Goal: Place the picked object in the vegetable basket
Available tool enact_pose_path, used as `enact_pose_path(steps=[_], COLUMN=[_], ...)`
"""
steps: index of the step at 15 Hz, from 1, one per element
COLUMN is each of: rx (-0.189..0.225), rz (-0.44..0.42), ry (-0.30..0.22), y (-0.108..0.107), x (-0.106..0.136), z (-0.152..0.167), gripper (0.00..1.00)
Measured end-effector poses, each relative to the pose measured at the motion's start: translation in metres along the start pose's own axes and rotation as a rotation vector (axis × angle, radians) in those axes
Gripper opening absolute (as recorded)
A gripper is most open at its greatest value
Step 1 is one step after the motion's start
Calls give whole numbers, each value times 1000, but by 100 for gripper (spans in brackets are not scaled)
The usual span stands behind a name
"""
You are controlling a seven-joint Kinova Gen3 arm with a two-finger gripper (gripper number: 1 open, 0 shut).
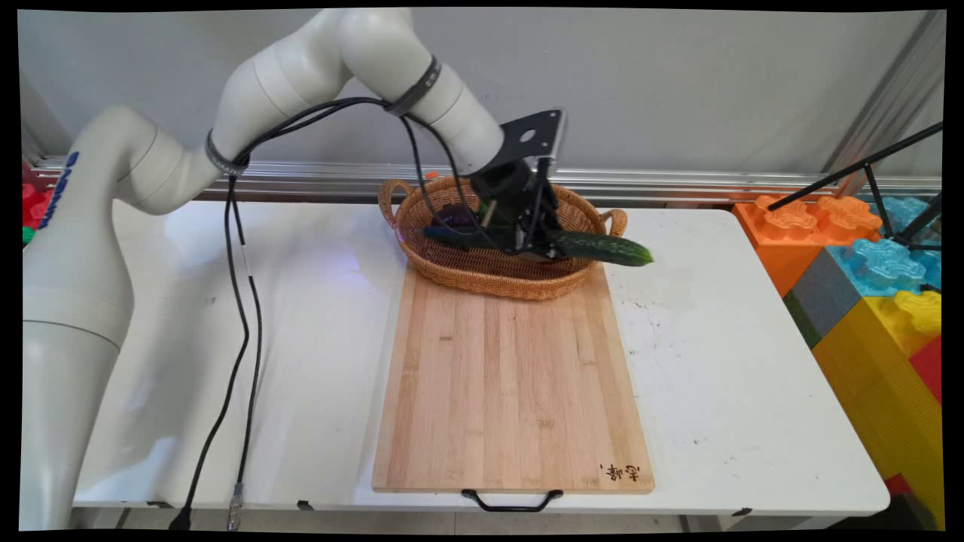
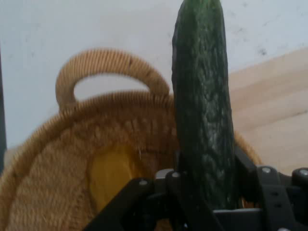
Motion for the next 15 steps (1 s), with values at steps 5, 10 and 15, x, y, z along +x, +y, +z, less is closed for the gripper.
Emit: enact_pose_path(steps=[5, 10, 15], rx=[-15, -36, -54], rz=[-109, -167, -191], ry=[-7, 14, 45], y=[-4, -5, -4], x=[-34, -47, -47], z=[5, 8, 4], gripper=[0, 100, 100])
